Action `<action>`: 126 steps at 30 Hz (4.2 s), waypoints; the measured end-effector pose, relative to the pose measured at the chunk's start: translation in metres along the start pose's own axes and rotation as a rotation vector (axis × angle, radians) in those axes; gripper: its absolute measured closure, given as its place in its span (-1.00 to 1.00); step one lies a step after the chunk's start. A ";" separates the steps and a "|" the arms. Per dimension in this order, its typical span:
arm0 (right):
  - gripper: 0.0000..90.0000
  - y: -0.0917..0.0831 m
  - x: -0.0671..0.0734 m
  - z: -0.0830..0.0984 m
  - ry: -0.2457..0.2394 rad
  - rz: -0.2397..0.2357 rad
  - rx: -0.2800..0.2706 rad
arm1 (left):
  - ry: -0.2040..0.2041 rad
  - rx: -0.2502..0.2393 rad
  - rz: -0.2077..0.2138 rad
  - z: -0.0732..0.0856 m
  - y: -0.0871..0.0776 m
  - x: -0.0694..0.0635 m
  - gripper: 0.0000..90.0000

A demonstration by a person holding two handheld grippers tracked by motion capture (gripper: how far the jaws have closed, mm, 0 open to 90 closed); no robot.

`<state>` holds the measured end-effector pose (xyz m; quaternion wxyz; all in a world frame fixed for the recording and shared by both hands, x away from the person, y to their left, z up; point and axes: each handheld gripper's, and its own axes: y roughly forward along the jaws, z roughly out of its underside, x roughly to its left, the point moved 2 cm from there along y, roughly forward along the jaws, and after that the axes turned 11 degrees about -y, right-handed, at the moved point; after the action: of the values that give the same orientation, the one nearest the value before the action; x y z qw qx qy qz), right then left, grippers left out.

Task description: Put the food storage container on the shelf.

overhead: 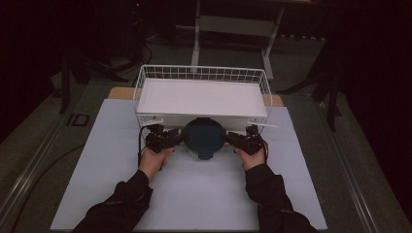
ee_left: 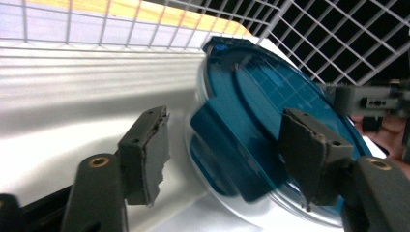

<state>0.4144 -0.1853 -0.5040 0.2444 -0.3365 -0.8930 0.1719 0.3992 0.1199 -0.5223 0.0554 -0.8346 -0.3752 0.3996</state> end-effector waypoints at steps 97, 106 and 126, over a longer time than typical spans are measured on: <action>0.94 0.050 0.059 0.008 -0.171 -0.039 0.148 | 0.321 0.095 0.037 0.067 -0.082 -0.042 -1.00; -0.20 0.028 0.079 0.006 -0.233 -0.080 0.069 | 0.342 0.088 0.056 0.062 -0.086 -0.050 -1.00; -0.61 -0.045 0.077 0.027 -0.289 -0.091 -0.014 | 0.394 0.098 0.080 0.054 -0.116 -0.063 -1.00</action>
<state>0.3260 -0.1684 -0.4804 0.1186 -0.2690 -0.9344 0.2010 0.2676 0.1489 -0.4738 0.1524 -0.9072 -0.3036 0.2483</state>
